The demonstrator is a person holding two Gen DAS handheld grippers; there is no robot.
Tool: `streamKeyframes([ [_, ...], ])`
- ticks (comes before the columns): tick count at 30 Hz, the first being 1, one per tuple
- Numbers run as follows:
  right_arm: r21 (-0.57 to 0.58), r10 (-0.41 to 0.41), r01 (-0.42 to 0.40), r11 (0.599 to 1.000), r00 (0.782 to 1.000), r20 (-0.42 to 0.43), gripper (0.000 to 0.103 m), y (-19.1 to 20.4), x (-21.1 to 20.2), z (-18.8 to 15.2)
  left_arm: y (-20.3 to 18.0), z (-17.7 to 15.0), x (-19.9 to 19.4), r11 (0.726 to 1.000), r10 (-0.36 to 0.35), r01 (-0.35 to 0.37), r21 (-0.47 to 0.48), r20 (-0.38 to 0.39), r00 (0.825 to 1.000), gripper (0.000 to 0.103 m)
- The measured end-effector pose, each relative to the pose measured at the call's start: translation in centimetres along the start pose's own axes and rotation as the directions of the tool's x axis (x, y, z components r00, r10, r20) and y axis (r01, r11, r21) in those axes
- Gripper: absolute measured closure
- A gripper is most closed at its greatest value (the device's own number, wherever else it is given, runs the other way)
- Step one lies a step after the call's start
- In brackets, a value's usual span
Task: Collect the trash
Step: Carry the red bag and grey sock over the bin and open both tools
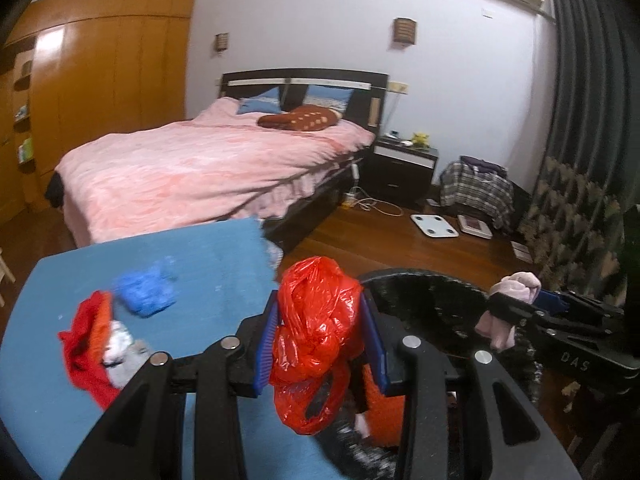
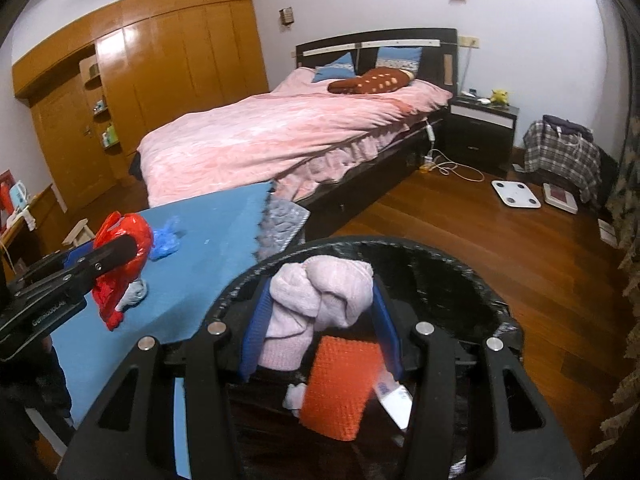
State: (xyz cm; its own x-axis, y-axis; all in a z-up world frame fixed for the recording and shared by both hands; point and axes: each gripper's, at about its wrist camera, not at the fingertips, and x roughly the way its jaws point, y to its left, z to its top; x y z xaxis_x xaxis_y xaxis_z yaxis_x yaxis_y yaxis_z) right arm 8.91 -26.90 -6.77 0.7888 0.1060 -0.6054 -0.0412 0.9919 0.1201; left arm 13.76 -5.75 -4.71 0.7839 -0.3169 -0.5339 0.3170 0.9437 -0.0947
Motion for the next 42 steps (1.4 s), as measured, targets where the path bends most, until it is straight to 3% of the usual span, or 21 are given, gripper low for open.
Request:
streamKeyframes([
  [14,0.056,-0.056,0.057,0.997,0.998,-0.028,0.056,-4.4,1.7,-0.7,-4.8,0.1,5.0,0.996,-0.08,0.082,0.04,-0.041,0.996,0.064],
  [17,0.068,-0.07,0.072,0.995,0.997,-0.021,0.051,-4.8,1.8,-0.7,-4.8,0.2,5.8,0.993,-0.11,0.112,0.026,-0.061,0.992,0.057],
  [19,0.078,-0.079,0.079,0.994,0.997,-0.007,0.037,-5.1,1.6,-0.8,-4.8,0.4,6.1,0.992,-0.123,0.124,0.014,-0.073,0.99,0.044],
  [20,0.083,-0.086,0.086,0.993,0.996,-0.001,0.034,-5.3,1.5,-0.9,-4.6,0.4,6.0,0.993,-0.119,0.12,0.011,-0.073,0.99,0.038],
  [25,0.084,-0.089,0.088,0.993,0.996,0.009,0.013,-5.5,1.1,-1.1,-3.8,0.8,4.9,0.995,-0.104,0.105,0.0,-0.048,0.993,0.026],
  [28,0.084,-0.079,0.076,0.994,0.996,0.028,0.008,-5.2,0.5,-1.0,-2.9,1.0,3.7,0.996,-0.089,0.089,0.0,-0.026,0.996,0.019],
  [36,0.085,-0.044,0.04,0.996,0.998,0.042,0.007,-3.1,-0.4,-0.8,-0.1,1.2,0.4,1.0,-0.023,0.023,-0.007,0.025,0.999,0.007],
  [42,0.047,-0.009,0.008,0.999,0.999,0.033,0.006,0.1,-0.2,-0.5,3.8,0.2,-2.3,0.997,0.059,-0.056,-0.061,0.043,0.997,0.006],
])
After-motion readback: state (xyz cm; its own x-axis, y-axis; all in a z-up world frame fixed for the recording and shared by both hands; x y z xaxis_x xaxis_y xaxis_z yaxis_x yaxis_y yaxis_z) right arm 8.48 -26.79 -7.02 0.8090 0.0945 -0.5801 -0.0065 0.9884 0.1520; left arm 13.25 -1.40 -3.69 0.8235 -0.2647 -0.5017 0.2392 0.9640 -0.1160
